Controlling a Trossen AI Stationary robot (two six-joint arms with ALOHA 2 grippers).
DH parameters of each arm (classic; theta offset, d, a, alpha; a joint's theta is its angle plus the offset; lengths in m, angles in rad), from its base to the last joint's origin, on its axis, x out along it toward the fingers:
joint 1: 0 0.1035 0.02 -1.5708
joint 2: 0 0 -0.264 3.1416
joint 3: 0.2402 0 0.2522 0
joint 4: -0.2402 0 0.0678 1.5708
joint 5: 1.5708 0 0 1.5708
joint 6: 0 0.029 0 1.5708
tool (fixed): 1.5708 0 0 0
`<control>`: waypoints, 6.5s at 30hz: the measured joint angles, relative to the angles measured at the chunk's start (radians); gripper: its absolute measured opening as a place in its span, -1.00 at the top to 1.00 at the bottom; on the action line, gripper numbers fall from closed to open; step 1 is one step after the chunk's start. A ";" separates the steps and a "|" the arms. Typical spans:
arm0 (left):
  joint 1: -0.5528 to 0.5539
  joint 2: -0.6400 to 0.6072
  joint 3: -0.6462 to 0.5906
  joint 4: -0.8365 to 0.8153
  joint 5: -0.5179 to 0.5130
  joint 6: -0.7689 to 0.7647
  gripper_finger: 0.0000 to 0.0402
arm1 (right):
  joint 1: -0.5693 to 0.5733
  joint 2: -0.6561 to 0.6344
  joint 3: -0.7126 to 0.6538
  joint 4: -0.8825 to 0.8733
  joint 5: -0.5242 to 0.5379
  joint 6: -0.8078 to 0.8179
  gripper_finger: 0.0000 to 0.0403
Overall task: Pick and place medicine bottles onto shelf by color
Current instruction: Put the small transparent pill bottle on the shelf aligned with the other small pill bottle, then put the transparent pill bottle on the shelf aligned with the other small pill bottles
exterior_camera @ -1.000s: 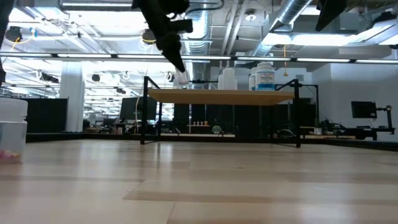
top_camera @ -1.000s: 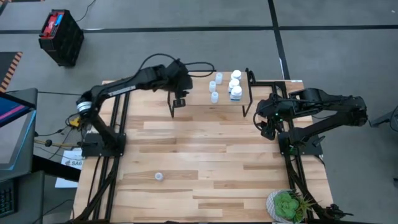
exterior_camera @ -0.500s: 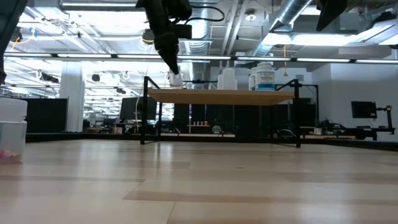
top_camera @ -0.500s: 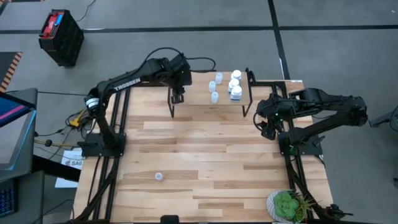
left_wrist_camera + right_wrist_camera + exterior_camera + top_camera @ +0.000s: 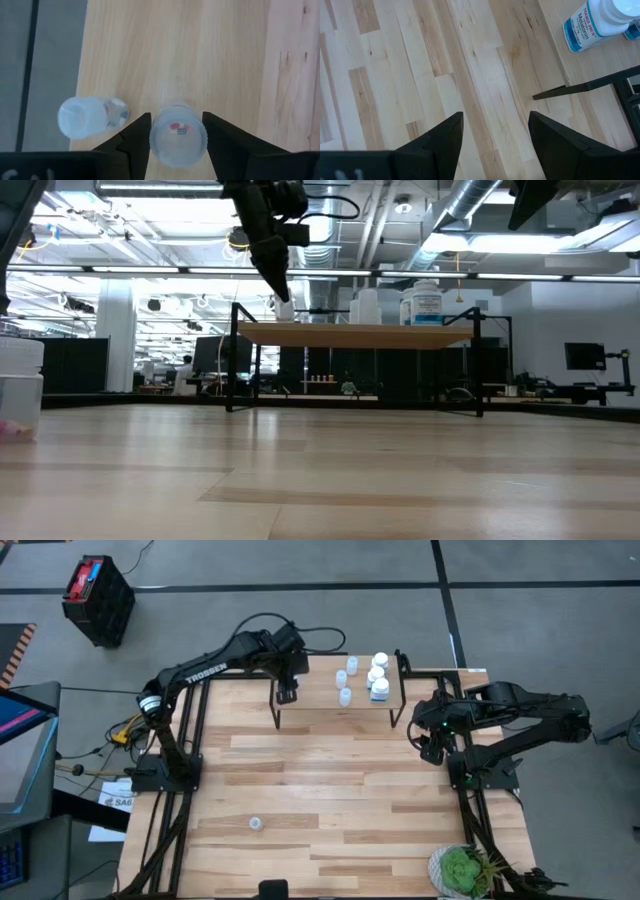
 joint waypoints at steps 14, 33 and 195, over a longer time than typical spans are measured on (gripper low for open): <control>0.000 0.004 0.000 0.023 -0.007 0.009 0.18 | 0.000 0.000 0.000 0.001 0.000 0.001 -0.23; -0.166 -0.069 0.000 0.060 0.003 0.058 0.18 | 0.000 0.000 0.000 0.003 0.000 0.002 -0.23; -0.119 -0.031 0.092 -0.247 0.046 0.042 0.43 | 0.151 0.052 0.000 -0.091 0.000 0.000 -0.23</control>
